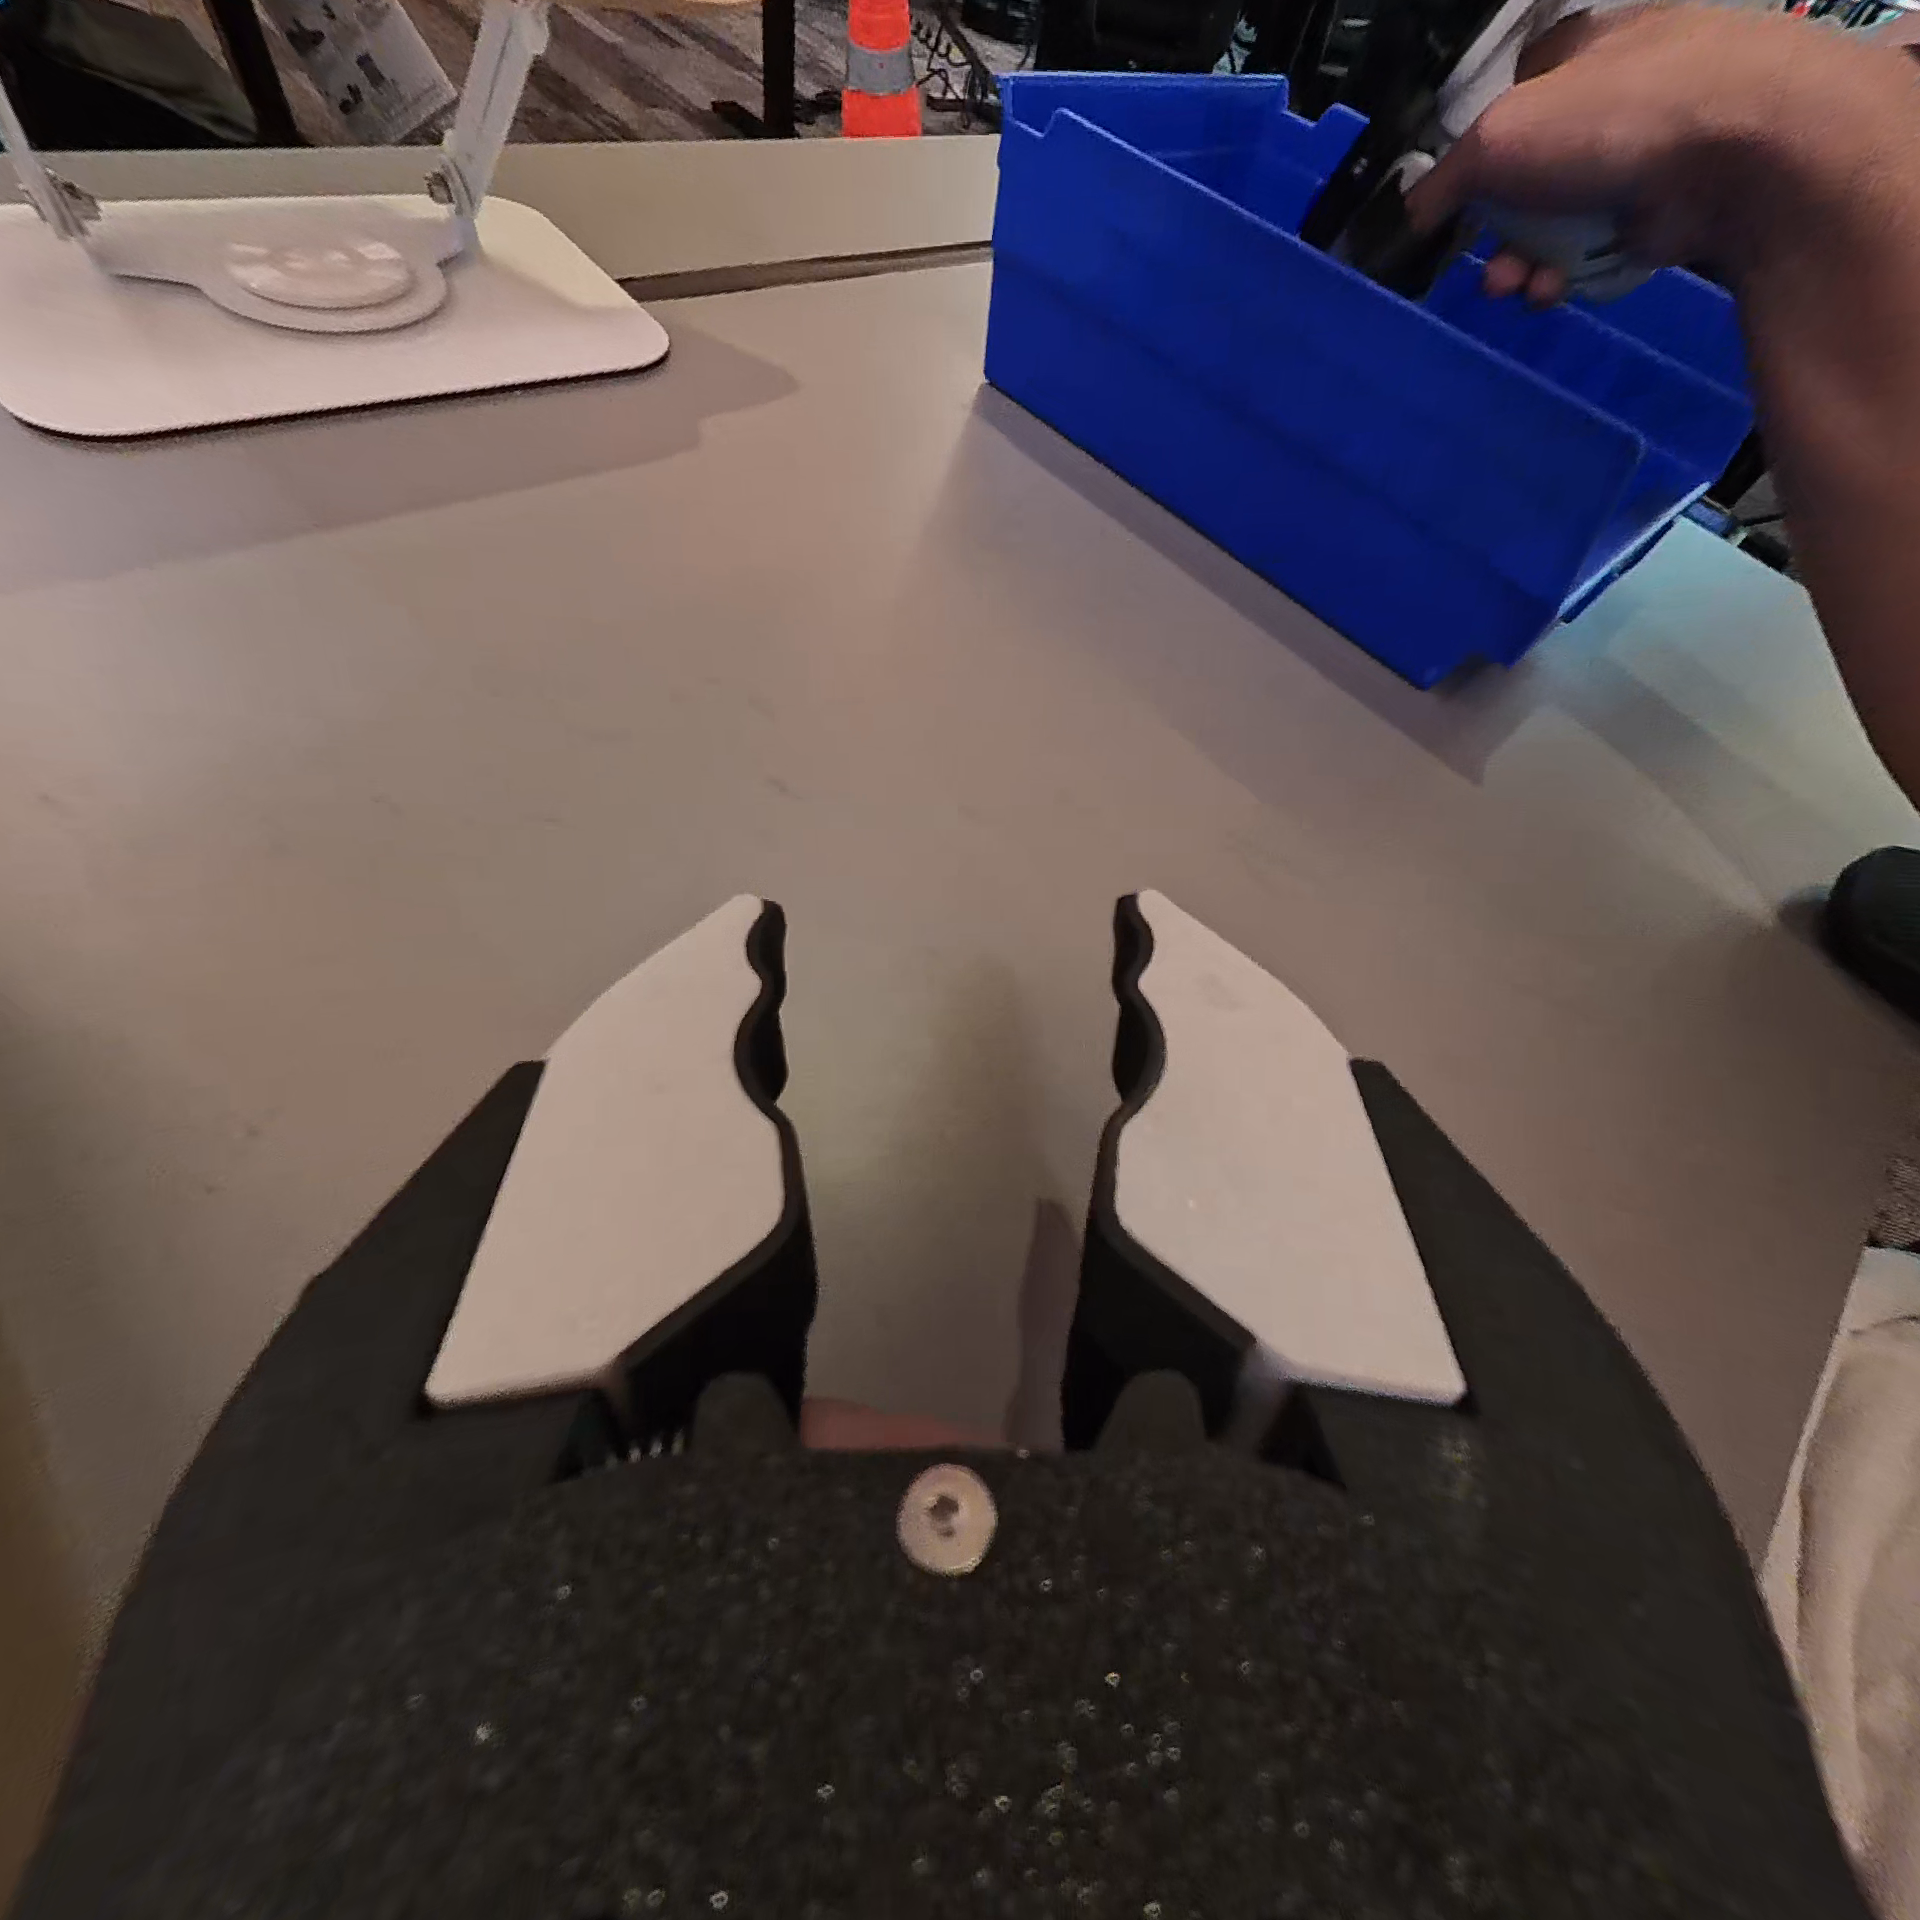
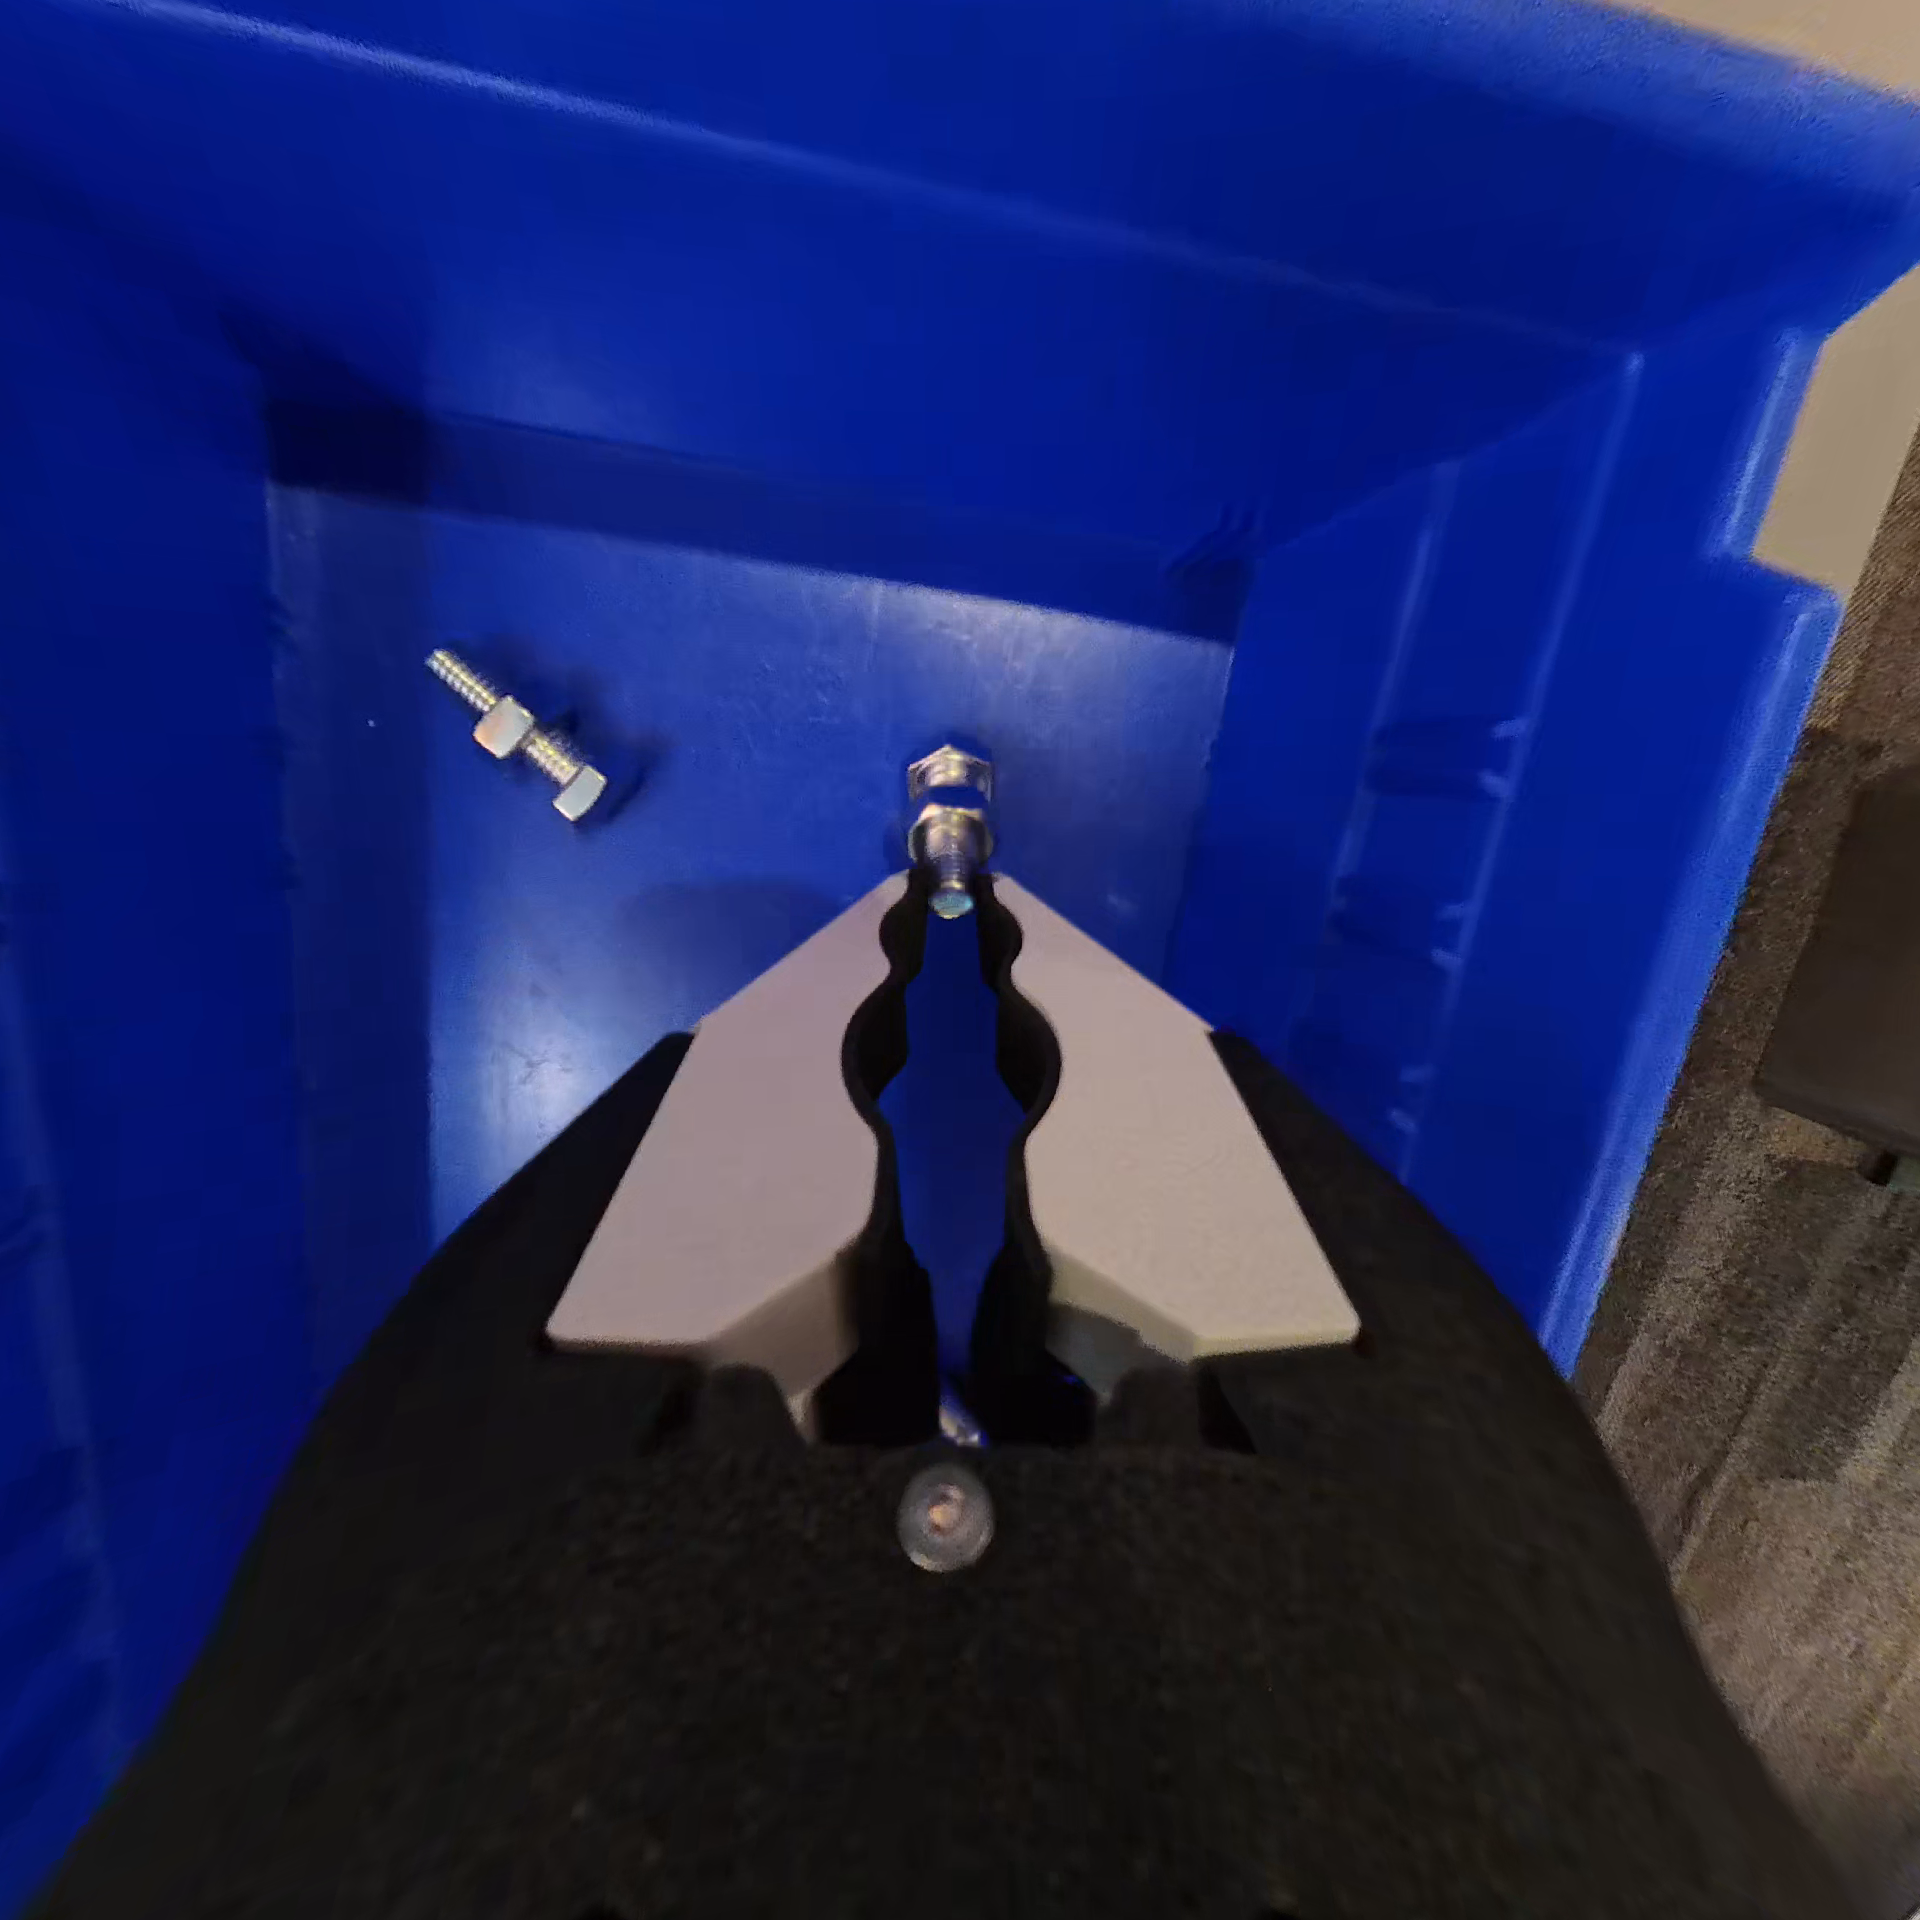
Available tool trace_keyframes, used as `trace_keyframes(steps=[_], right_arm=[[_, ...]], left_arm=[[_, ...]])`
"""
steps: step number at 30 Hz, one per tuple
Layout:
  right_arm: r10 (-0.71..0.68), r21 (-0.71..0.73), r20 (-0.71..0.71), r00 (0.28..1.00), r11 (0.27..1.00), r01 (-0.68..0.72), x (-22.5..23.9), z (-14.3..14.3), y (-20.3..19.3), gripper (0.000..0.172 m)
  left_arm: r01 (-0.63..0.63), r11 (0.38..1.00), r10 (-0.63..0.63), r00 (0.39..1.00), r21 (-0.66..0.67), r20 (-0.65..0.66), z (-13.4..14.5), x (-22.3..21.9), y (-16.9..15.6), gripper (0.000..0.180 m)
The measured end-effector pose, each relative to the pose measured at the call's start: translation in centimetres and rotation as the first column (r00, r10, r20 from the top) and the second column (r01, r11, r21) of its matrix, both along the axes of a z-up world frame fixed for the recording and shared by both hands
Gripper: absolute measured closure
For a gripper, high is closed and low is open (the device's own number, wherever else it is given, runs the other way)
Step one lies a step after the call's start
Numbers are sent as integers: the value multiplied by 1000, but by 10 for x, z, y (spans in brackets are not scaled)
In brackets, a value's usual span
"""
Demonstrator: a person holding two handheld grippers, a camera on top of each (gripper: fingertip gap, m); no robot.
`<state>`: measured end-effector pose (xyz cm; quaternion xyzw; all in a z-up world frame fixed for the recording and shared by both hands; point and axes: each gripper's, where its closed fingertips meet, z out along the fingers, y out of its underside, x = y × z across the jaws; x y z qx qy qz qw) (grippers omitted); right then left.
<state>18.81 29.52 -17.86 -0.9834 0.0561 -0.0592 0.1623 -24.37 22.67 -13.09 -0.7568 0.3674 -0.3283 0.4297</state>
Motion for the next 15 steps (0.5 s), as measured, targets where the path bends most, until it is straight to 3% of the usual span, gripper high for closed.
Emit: trace_keyframes(steps=[4, 10, 15], right_arm=[[20, -107, -42, 999, 994, -25, -6, -16, -18, 162], [22, -65, -50, 999, 998, -25, -4, -14, -13, 162], [46, -45, -94, 995, 998, -51, -12, 1, -15, 143]], left_arm=[[15, 999, -15, 1000, -41, 17, -2, 4, -4, 121], [12, 1000, -12, 1000, -13, 20, 1, 3, -7, 122], [22, 999, -21, 1000, -49, 18, -2, 3, -8, 121]])
